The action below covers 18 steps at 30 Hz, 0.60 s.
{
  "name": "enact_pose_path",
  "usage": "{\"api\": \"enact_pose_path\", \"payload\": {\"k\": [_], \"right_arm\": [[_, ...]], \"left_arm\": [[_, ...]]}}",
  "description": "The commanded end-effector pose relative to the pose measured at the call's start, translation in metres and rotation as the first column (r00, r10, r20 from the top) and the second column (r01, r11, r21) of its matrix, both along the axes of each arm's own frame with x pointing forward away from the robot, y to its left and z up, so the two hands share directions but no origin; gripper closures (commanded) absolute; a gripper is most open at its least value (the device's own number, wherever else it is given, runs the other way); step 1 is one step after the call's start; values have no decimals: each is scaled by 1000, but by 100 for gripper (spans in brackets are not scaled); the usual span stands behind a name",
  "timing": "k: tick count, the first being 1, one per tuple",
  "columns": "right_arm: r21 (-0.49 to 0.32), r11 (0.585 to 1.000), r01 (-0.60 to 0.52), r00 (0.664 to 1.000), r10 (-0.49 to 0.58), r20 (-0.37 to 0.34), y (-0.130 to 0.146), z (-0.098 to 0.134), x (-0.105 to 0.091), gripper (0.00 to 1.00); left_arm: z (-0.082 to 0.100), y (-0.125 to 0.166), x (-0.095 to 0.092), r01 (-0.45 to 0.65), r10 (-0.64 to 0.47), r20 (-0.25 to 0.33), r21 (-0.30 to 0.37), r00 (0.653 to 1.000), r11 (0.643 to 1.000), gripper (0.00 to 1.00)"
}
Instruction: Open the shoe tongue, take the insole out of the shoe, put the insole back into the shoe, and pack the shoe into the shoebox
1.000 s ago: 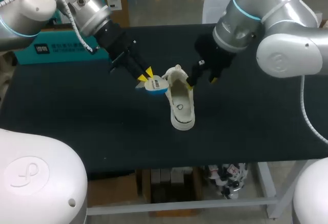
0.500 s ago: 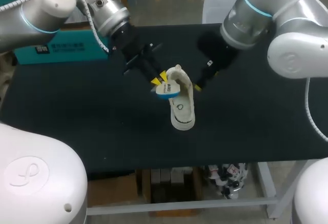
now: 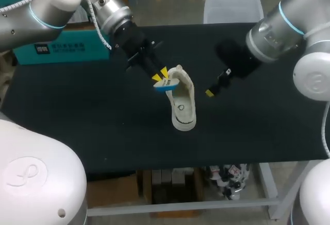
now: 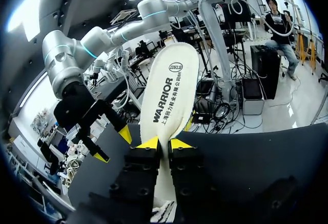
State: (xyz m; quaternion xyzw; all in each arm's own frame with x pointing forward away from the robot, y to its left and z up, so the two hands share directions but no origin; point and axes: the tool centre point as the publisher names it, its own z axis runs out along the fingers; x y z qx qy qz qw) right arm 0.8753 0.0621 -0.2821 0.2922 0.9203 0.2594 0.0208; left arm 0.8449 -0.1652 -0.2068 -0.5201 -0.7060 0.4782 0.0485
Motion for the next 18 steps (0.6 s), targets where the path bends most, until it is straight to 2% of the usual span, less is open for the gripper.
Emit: {"api": "enact_pose_path", "payload": {"k": [1, 6, 7, 8, 10, 14, 18], "right_arm": [[19, 1000, 4, 1000, -4, 18, -1, -2, -3, 0], [19, 1000, 4, 1000, -4, 18, -1, -2, -3, 0], [19, 1000, 4, 1000, -4, 18, -1, -2, -3, 0], [6, 999, 48, 999, -48, -8, 2, -3, 2, 0], [45, 997, 65, 996, -62, -70, 10, -3, 5, 0], [31, 989, 143, 973, -135, -187, 24, -4, 5, 0], [22, 980, 197, 951, -186, -248, 32, -3, 3, 0]], "left_arm": [[-2, 0, 3, 12, -12, -18, -11, 1000, 1000, 100], [-2, 0, 3, 12, -12, -18, -11, 1000, 1000, 100], [-1, -1, -1, 43, -44, -9, -31, 999, 999, 100], [-2, -2, -3, 33, -33, -1, -27, 999, 999, 100], [-3, -4, -9, 74, -73, 11, -54, 997, 996, 100], [-5, -7, -18, 136, -133, 41, -69, 990, 988, 100], [-6, -7, -26, 183, -179, 59, -73, 982, 980, 100]]}}
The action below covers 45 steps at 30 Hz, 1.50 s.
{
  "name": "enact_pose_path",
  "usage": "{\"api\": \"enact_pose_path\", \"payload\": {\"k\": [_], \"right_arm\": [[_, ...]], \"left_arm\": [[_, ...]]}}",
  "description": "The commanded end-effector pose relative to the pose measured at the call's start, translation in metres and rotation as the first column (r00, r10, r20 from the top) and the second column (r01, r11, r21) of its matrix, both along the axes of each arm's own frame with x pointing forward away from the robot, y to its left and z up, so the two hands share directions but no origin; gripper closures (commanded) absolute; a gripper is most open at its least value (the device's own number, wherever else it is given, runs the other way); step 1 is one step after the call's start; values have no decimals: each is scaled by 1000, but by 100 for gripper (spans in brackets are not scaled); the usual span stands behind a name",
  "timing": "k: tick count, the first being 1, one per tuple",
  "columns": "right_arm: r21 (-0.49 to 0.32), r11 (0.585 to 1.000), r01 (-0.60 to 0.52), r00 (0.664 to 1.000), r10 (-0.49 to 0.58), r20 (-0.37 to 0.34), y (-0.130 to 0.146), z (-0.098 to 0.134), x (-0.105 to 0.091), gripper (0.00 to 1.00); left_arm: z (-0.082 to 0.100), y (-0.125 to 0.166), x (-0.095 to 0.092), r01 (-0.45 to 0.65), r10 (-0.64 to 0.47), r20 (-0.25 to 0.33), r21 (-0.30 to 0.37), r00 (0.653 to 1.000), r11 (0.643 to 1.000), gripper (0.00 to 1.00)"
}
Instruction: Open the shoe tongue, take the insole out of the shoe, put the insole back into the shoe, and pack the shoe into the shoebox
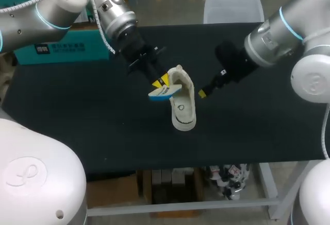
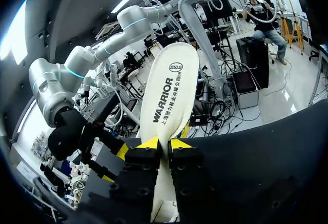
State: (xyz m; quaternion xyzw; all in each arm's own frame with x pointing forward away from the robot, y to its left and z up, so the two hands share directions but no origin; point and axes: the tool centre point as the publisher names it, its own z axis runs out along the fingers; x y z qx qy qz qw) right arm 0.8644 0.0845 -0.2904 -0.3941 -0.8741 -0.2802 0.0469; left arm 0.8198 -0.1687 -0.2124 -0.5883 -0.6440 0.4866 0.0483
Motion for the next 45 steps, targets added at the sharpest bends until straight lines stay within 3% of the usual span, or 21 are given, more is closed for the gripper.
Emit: {"api": "enact_pose_path", "payload": {"k": [1, 5, 8, 10, 23, 24, 25, 28, 33, 35, 39, 42, 45], "right_arm": [[-54, 998, 10, 995, -16, -103, 10, 6, 13, 0], [-57, 993, 102, 972, -112, -206, 9, 7, 11, 0], [22, 983, 182, 925, -163, -342, 1, 7, 9, 0], [62, 978, 200, 906, -161, -392, 1, 10, 3, 0], [62, 978, 200, 906, -161, -392, 1, 10, 3, 0], [44, 973, 227, 890, -189, -414, 3, 11, 6, 0], [-15, 960, 281, 855, -257, -451, 8, 10, 6, 0], [-31, 898, 439, 762, -391, -516, 7, 11, 3, 0], [6, 771, 636, 593, -484, -644, 0, 6, -14, 0], [64, 733, 678, 558, -456, -693, -1, 5, -19, 0], [111, 641, 759, 507, -475, -719, -4, 1, -28, 0], [217, 564, 797, 506, -427, -749, -8, 1, -31, 0], [240, 552, 798, 509, -405, -759, -8, 0, -33, 0]], "left_arm": [[-1, -3, -2, 20, -20, 6, 0, 1000, 1000, 100], [-4, -2, -6, 64, -64, 39, 0, 997, 998, 100], [-5, -3, -9, 88, -88, 78, 11, 993, 996, 100], [-6, -5, -8, 110, -110, 81, 7, 991, 994, 100], [-4, -17, 0, 268, -264, 85, -44, 961, 962, 100], [-4, -18, -1, 269, -264, 89, -42, 960, 962, 100], [-4, -19, -1, 269, -264, 95, -34, 960, 963, 100], [-6, -20, -3, 265, -261, 113, -29, 959, 964, 100], [-12, -21, -6, 275, -269, 135, -26, 954, 961, 100], [-14, -21, -8, 277, -271, 146, -22, 952, 961, 100], [-18, -20, -9, 280, -272, 171, -22, 947, 960, 100], [-20, -22, -10, 283, -274, 180, -26, 945, 959, 100], [-20, -24, -10, 290, -281, 184, -26, 942, 957, 100]]}}
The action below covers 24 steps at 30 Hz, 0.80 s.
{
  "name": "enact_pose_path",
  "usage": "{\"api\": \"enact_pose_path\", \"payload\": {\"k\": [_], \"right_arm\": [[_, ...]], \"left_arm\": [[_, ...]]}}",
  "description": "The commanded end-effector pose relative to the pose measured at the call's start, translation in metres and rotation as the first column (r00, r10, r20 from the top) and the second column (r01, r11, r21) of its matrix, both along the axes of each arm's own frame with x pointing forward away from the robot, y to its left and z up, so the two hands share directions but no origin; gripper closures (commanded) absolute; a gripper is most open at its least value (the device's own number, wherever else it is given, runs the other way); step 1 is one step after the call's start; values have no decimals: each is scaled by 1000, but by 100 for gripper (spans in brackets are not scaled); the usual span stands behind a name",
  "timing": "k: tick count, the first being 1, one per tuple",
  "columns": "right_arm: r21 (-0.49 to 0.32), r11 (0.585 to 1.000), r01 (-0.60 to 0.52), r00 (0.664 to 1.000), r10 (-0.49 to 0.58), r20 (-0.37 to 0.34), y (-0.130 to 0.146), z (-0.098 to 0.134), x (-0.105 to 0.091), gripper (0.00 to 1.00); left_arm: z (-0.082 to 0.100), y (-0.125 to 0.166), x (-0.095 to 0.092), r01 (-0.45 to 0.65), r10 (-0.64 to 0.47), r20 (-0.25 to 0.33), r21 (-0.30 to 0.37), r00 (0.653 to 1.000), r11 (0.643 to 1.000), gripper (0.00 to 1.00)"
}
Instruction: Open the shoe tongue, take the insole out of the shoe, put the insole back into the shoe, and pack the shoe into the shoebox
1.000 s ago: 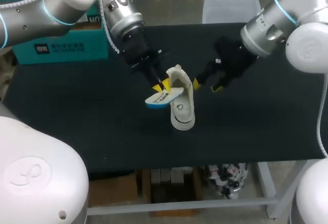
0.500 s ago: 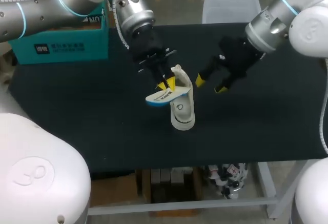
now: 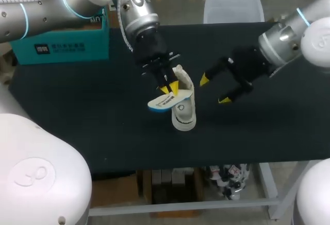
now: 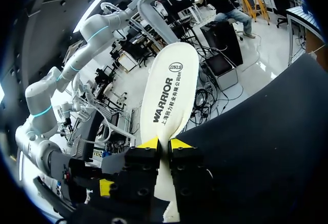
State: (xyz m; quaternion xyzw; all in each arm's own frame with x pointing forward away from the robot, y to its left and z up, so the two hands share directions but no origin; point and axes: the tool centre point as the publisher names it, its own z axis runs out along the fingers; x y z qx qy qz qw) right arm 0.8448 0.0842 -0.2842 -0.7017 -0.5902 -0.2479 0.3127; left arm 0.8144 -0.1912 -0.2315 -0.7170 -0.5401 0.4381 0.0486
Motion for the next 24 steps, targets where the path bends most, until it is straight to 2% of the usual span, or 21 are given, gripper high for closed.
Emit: {"api": "enact_pose_path", "payload": {"k": [1, 9, 11, 14, 24], "right_arm": [[240, 938, 248, 965, -262, 27, -7, -6, -14, 0], [240, 938, 248, 965, -262, 27, -7, -6, -14, 0], [214, 913, 347, 936, -351, -23, -4, -8, -9, 0], [184, 899, 397, 918, -388, -87, 3, -13, -7, 0], [165, 876, 454, 888, -431, -158, 21, -10, -2, 0]], "left_arm": [[-1, -2, -4, 2, -2, 4, -6, 1000, 1000, 100], [1, 1, -2, 2, -2, 0, -20, 1000, 1000, 100], [0, 1, -1, -2, 2, -2, -25, 1000, 1000, 100], [-3, 0, 0, -3, 3, -3, -27, 1000, 1000, 100], [-9, -1, 2, 22, -22, 3, -29, 1000, 999, 100]]}}
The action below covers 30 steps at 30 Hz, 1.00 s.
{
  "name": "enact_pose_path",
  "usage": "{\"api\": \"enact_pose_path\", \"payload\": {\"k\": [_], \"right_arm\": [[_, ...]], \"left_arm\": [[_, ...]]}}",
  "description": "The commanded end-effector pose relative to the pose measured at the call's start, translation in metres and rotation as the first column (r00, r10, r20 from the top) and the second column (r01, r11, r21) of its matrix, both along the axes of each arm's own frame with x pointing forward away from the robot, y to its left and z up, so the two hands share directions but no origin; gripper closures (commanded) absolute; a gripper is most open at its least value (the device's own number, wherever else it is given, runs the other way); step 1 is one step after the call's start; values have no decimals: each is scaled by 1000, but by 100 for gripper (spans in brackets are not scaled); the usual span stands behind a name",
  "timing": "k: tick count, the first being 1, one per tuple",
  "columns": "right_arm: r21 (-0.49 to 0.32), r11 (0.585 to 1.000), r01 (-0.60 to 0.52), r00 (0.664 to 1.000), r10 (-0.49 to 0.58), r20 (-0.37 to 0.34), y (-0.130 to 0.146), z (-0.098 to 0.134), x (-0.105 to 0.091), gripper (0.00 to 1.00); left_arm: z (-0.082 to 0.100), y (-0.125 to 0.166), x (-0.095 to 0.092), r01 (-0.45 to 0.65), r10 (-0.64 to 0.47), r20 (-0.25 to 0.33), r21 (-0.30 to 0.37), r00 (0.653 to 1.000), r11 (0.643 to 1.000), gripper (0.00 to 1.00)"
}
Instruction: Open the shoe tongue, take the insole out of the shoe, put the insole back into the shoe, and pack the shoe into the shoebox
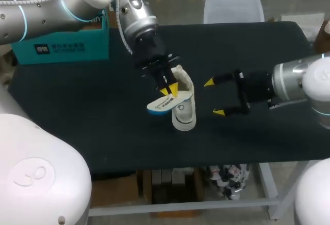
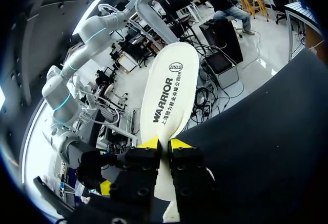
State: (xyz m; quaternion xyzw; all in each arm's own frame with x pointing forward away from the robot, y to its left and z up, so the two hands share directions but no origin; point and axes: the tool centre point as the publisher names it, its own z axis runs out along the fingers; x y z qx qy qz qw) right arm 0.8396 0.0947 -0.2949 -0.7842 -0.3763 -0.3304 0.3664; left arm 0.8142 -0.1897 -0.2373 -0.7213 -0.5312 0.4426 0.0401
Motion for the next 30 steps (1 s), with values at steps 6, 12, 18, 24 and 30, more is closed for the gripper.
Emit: {"api": "enact_pose_path", "payload": {"k": [6, 12, 18, 24, 30], "right_arm": [[13, 999, 50, 998, -50, -47, 21, -2, 4, 0], [88, 994, 63, 995, -56, -82, 31, -5, 1, 20], [118, 990, 70, 995, -61, -82, 42, 2, -1, 53], [161, 984, 76, 995, -64, -73, 48, 7, -2, 53], [184, 980, 79, 995, -66, -73, 53, 7, -2, 56]], "left_arm": [[-5, -7, 3, 24, -24, 24, -16, 999, 1000, 100], [-9, -10, 5, 27, -25, 59, -28, 998, 999, 100], [-12, -12, 7, 34, -31, 69, -34, 997, 999, 100], [-14, -12, 9, 43, -39, 77, -47, 996, 998, 100], [-15, -14, 12, 38, -33, 91, -62, 995, 997, 100]]}}
